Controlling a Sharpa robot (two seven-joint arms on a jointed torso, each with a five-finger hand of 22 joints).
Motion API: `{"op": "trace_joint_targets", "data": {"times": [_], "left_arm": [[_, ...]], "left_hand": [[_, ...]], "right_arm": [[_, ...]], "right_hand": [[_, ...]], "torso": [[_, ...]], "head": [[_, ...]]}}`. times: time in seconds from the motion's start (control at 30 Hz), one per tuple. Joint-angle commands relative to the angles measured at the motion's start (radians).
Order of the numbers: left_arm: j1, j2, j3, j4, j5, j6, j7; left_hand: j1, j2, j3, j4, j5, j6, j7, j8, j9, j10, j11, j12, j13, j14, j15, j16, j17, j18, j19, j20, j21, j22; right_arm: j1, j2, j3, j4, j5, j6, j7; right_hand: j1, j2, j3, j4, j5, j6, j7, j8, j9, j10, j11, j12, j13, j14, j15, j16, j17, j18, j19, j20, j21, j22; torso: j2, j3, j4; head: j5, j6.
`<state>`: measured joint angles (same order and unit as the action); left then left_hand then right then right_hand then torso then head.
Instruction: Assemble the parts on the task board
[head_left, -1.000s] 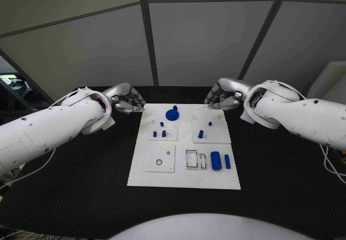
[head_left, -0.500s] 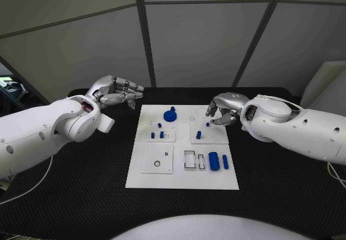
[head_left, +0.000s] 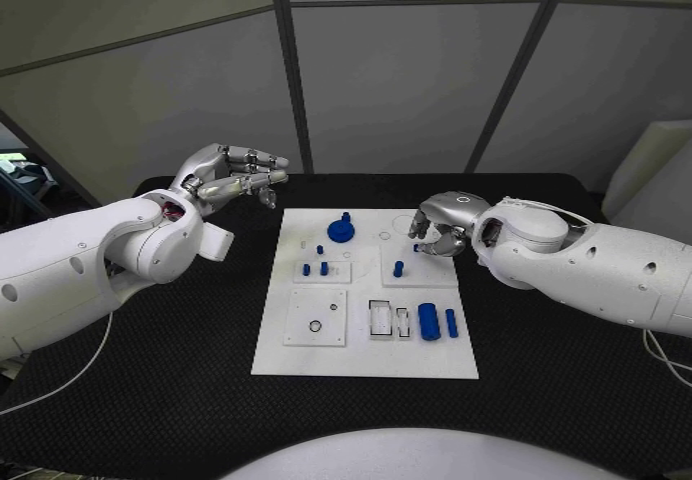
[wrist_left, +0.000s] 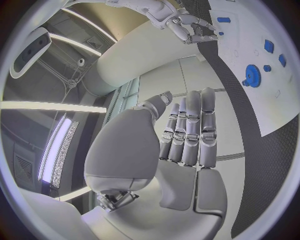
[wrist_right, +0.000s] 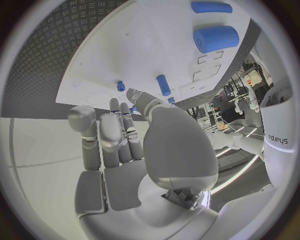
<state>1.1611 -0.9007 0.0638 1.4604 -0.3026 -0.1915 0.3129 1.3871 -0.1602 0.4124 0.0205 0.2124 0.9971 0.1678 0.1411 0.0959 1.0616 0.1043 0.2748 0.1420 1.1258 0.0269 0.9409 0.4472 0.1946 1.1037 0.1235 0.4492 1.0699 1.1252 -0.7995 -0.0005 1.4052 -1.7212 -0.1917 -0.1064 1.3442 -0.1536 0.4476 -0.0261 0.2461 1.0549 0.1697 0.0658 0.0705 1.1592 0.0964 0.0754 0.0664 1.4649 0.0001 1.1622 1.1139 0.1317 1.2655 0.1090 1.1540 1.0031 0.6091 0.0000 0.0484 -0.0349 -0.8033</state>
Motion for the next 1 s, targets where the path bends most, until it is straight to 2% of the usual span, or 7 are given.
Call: {"op": "trace_joint_targets", "data": {"times": [0.03, 0.23, 0.4, 0.53, 0.83, 0.87, 1.0], "left_arm": [[0.001, 0.000, 0.001, 0.004, 0.030, 0.008, 0.034], [0.000, 0.001, 0.001, 0.007, 0.031, 0.004, 0.037], [0.000, 0.005, 0.001, 0.005, 0.031, 0.005, 0.037], [0.000, 0.005, 0.001, 0.004, 0.031, 0.005, 0.036], [0.000, 0.002, 0.001, 0.004, 0.031, 0.008, 0.027], [0.000, 0.000, 0.001, 0.005, 0.031, 0.009, 0.025], [0.000, -0.002, 0.001, 0.005, 0.031, 0.010, 0.022]], "left_hand": [[0.001, 0.008, -0.005, -0.002, -0.002, 0.000, 0.006, 0.005, -0.001, -0.006, 0.003, 0.006, 0.002, -0.006, 0.001, -0.005, -0.001, -0.012, -0.007, 0.002, -0.002, -0.001], [0.001, 0.008, -0.005, -0.002, -0.002, 0.000, 0.007, 0.005, -0.001, -0.006, 0.003, 0.006, 0.002, -0.006, 0.001, -0.006, -0.002, -0.012, -0.007, 0.002, -0.003, -0.002], [0.002, 0.009, -0.006, -0.002, -0.001, 0.000, 0.007, 0.005, -0.002, -0.006, 0.004, 0.006, 0.002, -0.006, 0.001, -0.006, -0.002, -0.012, -0.007, 0.002, -0.003, -0.002], [0.002, 0.009, -0.006, -0.002, -0.001, 0.000, 0.007, 0.005, -0.002, -0.006, 0.004, 0.006, 0.002, -0.006, 0.001, -0.006, -0.002, -0.012, -0.007, 0.002, -0.003, -0.002], [0.010, 0.013, -0.004, -0.008, -0.001, -0.001, 0.010, 0.006, -0.003, -0.008, 0.005, 0.008, 0.002, -0.006, 0.002, -0.010, -0.005, -0.012, -0.006, 0.002, -0.007, -0.005], [0.015, 0.014, -0.003, -0.012, -0.001, -0.003, 0.012, 0.006, -0.004, -0.010, 0.006, 0.008, 0.002, -0.006, 0.002, -0.011, -0.006, -0.012, -0.005, 0.001, -0.007, -0.006], [0.016, 0.014, -0.004, -0.013, -0.001, -0.005, 0.014, 0.005, -0.005, -0.012, 0.008, 0.008, 0.001, -0.006, 0.003, -0.012, -0.007, -0.012, -0.004, 0.002, -0.008, -0.006]], "right_arm": [[-0.003, 0.009, 0.000, -0.017, -0.016, 0.008, 0.000], [-0.019, 0.028, 0.001, -0.035, -0.016, 0.006, 0.009], [-0.024, 0.040, 0.001, -0.050, -0.015, 0.016, 0.011], [-0.025, 0.045, 0.001, -0.057, -0.015, 0.025, 0.010], [-0.026, 0.049, 0.001, -0.056, -0.020, 0.034, 0.005], [-0.026, 0.050, 0.001, -0.056, -0.025, 0.034, 0.004], [-0.026, 0.050, 0.001, -0.054, -0.037, 0.035, -0.003]], "right_hand": [[0.008, 0.000, 0.010, 0.000, -0.007, -0.001, -0.001, 0.003, 0.001, -0.003, 0.002, 0.005, 0.000, 0.050, 0.008, 0.015, 0.012, -0.018, 0.010, 0.001, 0.014, 0.017], [0.009, 0.000, 0.022, -0.004, -0.008, 0.003, -0.001, 0.003, 0.002, -0.001, 0.002, 0.007, 0.000, 0.049, 0.008, 0.027, 0.018, -0.020, 0.012, 0.001, 0.028, 0.032], [0.013, 0.005, 0.035, -0.008, -0.007, 0.008, -0.001, 0.005, 0.003, 0.003, 0.001, 0.009, 0.000, 0.047, 0.008, 0.041, 0.027, -0.021, 0.014, 0.002, 0.041, 0.047], [0.016, 0.009, 0.046, -0.013, -0.006, 0.016, -0.003, 0.007, 0.004, 0.012, 0.000, 0.013, 0.000, 0.049, 0.006, 0.060, 0.043, -0.025, 0.022, 0.001, 0.061, 0.071], [0.026, 0.028, 0.059, -0.029, -0.003, 0.065, -0.022, 0.026, 0.015, 0.065, -0.020, 0.036, 0.009, 0.047, -0.008, 0.086, 0.057, -0.030, 0.030, -0.009, 0.094, 0.108], [0.030, 0.031, 0.061, -0.033, -0.004, 0.072, -0.025, 0.028, 0.016, 0.072, -0.023, 0.038, 0.010, 0.046, -0.010, 0.088, 0.058, -0.030, 0.030, -0.011, 0.098, 0.113], [0.033, 0.034, 0.064, -0.038, -0.006, 0.078, -0.026, 0.029, 0.018, 0.077, -0.025, 0.038, 0.010, 0.046, -0.011, 0.093, 0.060, -0.031, 0.031, -0.013, 0.104, 0.120]], "torso": [[0.001, 0.0006, 0.0008], [0.000, 0.0011, -0.0009], [-0.001, 0.0004, 0.0023], [-0.001, 0.0002, 0.0005], [0.001, -0.0001, -0.0009], [0.001, -0.0001, -0.0017], [0.000, 0.0004, -0.0009]], "head": [[-0.001, -0.001], [0.004, -0.003], [0.001, -0.002], [0.005, -0.002], [0.007, -0.005], [0.011, -0.008], [0.010, -0.015]]}}
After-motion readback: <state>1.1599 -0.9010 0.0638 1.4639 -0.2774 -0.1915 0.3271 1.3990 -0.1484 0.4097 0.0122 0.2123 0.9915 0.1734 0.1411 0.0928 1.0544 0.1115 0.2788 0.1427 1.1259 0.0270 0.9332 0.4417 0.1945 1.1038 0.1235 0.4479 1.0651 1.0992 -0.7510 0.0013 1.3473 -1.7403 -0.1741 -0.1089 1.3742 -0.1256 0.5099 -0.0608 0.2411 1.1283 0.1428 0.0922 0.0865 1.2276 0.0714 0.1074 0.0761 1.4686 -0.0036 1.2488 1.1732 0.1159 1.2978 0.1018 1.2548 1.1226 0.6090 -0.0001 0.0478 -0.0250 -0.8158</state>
